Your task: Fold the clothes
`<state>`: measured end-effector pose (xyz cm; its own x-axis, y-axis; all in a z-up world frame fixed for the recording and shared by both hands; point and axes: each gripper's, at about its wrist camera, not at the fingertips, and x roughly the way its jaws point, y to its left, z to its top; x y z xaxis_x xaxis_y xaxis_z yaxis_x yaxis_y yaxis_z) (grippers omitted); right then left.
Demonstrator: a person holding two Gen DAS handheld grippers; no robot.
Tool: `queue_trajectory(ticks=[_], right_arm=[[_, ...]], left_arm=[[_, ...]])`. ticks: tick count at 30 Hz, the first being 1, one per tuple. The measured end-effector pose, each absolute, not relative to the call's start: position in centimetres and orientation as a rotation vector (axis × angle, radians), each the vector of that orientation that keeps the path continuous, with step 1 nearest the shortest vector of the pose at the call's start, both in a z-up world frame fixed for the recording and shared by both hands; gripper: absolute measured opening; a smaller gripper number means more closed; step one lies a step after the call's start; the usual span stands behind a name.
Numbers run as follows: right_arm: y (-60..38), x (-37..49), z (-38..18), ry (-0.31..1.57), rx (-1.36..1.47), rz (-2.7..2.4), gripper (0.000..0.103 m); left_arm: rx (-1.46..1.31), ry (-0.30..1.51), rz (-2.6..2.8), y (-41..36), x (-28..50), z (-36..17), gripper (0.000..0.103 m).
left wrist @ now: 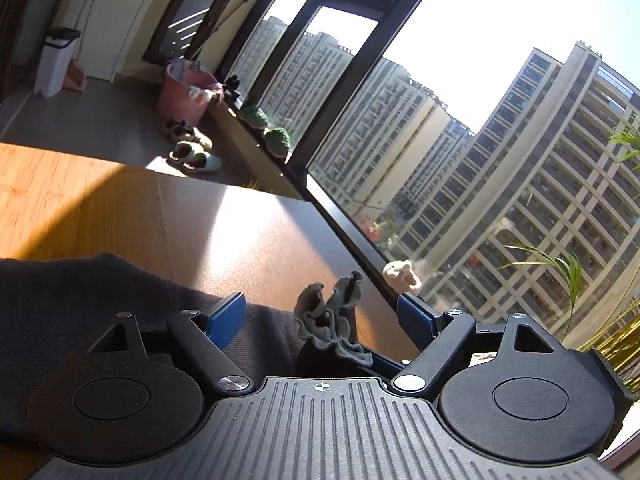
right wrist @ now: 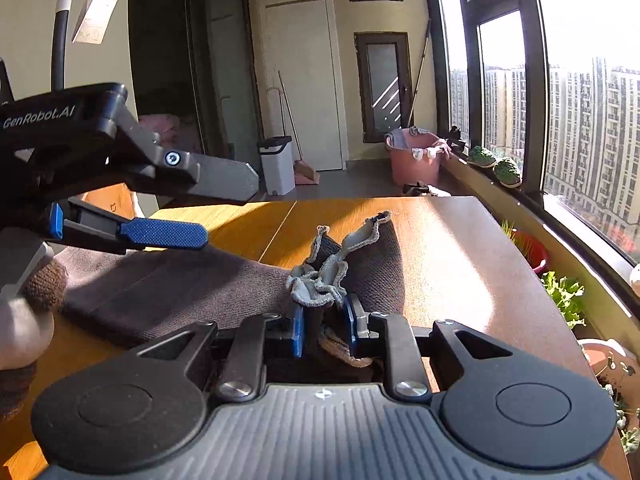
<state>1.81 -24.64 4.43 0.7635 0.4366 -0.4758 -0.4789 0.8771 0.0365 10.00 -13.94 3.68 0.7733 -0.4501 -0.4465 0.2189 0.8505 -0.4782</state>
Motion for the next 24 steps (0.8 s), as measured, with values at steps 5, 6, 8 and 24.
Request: queue_trajectory(ticks=[5, 6, 8, 24], right_arm=[[-22.6, 1.1, 4.4, 0.488, -0.206, 0.493, 0.02], [-22.8, 1.2, 4.4, 0.49, -0.194, 0.497, 0.02], [-23.1, 1.2, 4.5, 0.496, -0.177, 0.508, 0.02], [-32.2, 2.8, 2.7, 0.625, 0.451, 0.34, 0.043]], left_arm=[[-0.255, 0.683, -0.355, -17.9, 13.4, 3.1, 0.059], [-0.224, 0.702, -0.346, -18.6, 13.7, 2.5, 0.058], [-0.169, 0.735, -0.326, -19.5, 14.3, 1.4, 0.058], [-0.299, 0.759, -0.344, -17.1, 14.4, -1.6, 0.065]])
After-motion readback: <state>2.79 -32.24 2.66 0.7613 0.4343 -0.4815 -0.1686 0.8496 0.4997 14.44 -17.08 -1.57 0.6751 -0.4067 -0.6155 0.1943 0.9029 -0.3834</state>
